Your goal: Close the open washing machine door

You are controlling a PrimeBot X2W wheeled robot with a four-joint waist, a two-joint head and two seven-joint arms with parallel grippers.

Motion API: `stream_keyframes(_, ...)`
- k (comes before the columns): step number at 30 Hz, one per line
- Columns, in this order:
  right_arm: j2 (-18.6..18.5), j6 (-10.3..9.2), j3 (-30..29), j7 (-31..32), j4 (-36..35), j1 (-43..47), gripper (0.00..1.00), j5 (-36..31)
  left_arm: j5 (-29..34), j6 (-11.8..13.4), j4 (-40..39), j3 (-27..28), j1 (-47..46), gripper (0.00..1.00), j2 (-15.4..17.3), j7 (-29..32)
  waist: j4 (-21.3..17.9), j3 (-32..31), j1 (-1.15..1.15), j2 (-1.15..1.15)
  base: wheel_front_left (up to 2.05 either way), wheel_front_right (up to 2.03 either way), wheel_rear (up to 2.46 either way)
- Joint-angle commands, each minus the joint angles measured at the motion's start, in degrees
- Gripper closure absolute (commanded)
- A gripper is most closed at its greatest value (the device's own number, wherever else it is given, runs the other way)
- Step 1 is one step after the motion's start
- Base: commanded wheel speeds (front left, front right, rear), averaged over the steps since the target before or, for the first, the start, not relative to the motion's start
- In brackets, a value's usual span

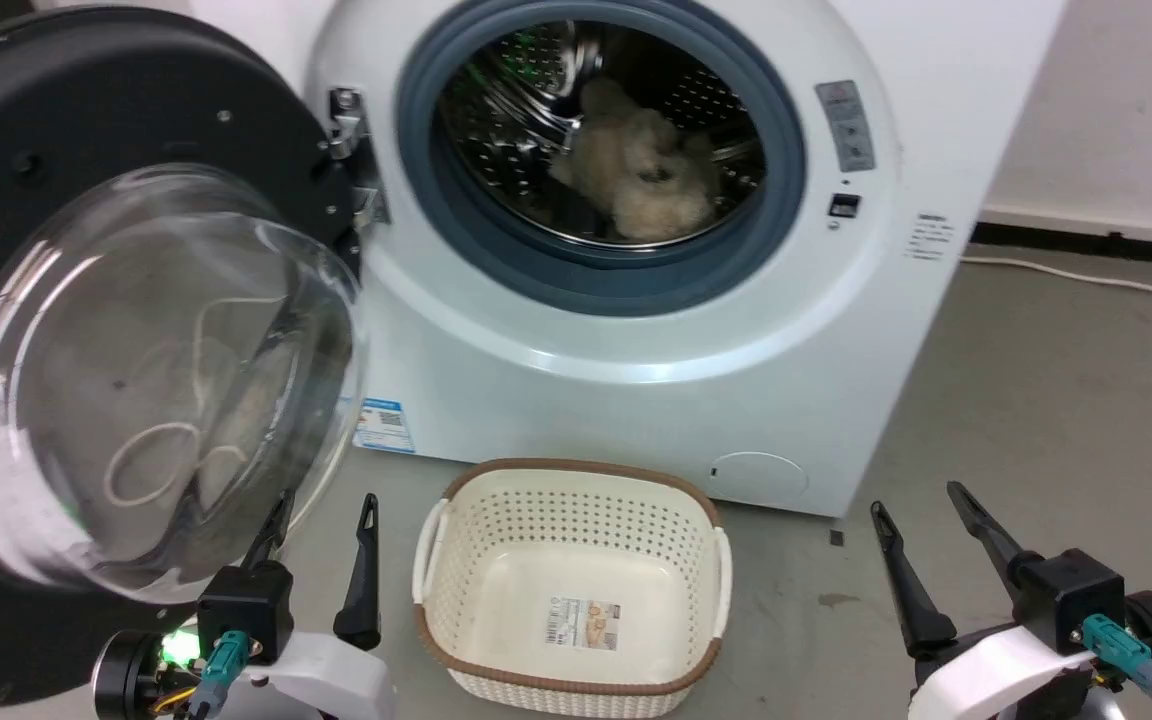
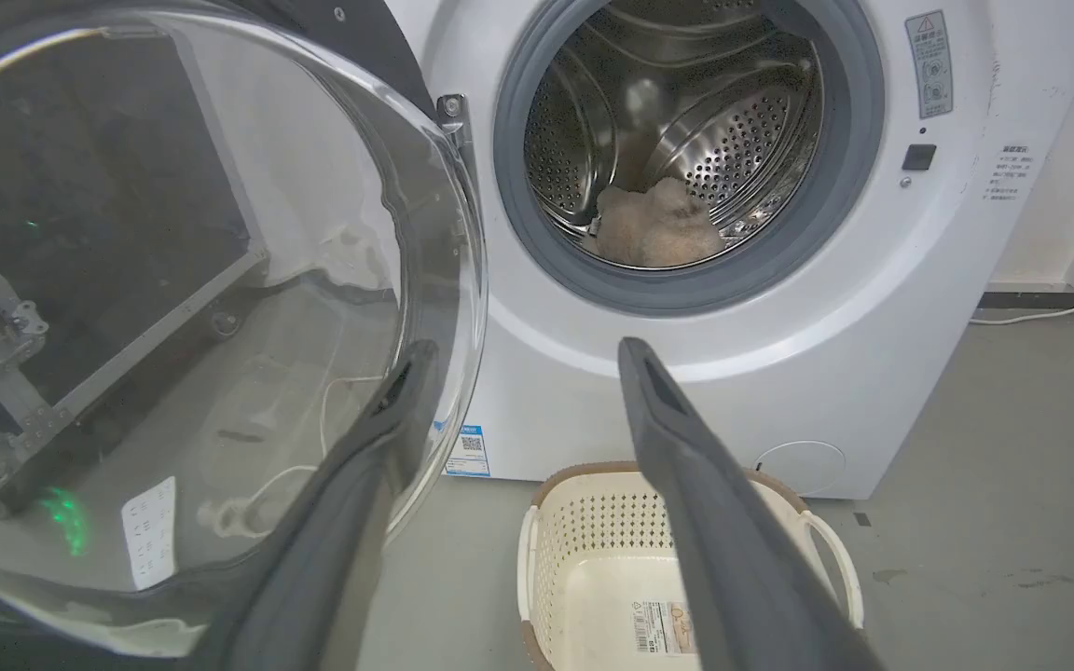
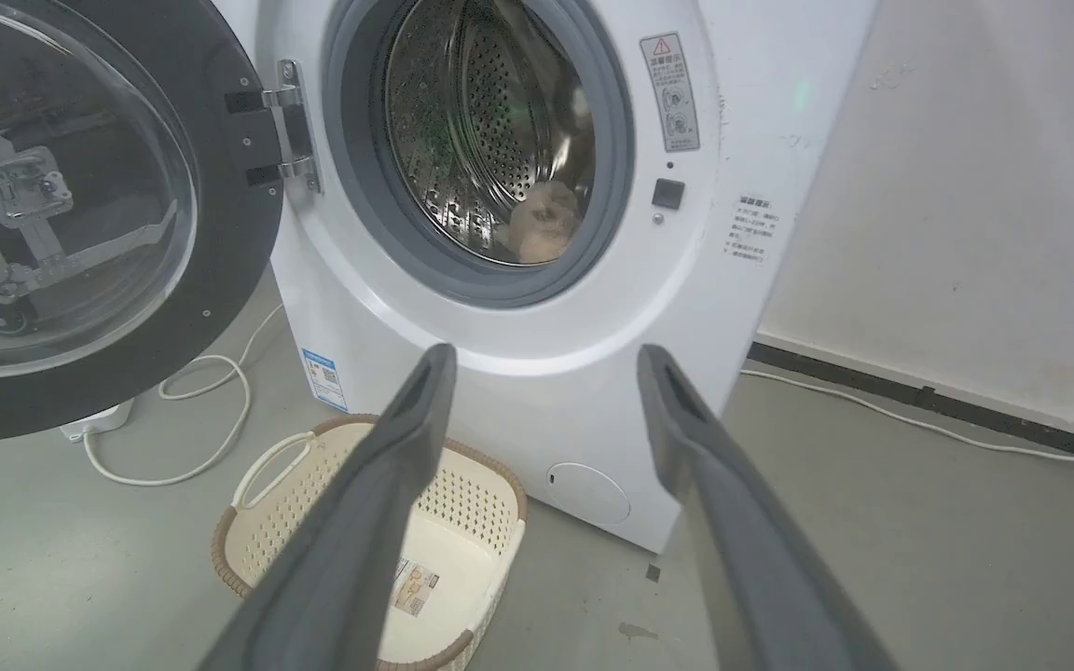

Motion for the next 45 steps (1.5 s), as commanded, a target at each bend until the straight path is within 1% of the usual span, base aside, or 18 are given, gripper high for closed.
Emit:
stream_keyframes(1,0.06,0.01,0.17,-0.47,0.13,0.95,0.00,-0.16,-0.05,-0.23,0.00,-0.01,0.38,0.00,0.40,-0.50,0.75,-0.21,0.00,0.00,0.00,0.00,0.00)
stream_keyframes(14,0.07,0.02,3.48,-2.02,2.13,-1.49,0.00,-0.54,-0.26,0.41,-1.22,0.65,1.38,0.00,0.74,-2.06,5.07,0.61,0.00,0.00,0.00,0.00,0.00)
stream_keyframes(30,-0.76,0.02,8.38,-3.93,5.21,-4.30,0.00,0.65,-0.36,0.98,-2.50,1.56,2.66,0.00,0.93,-3.97,9.24,1.20,0.00,0.00,-0.06,-0.06,-0.06)
stream_keyframes(45,-1.29,0.03,10.79,-5.73,6.79,-4.89,0.00,0.90,-0.42,1.14,-3.35,2.00,3.38,0.00,1.13,-5.77,12.92,1.38,0.00,0.00,-0.01,-0.01,-0.01)
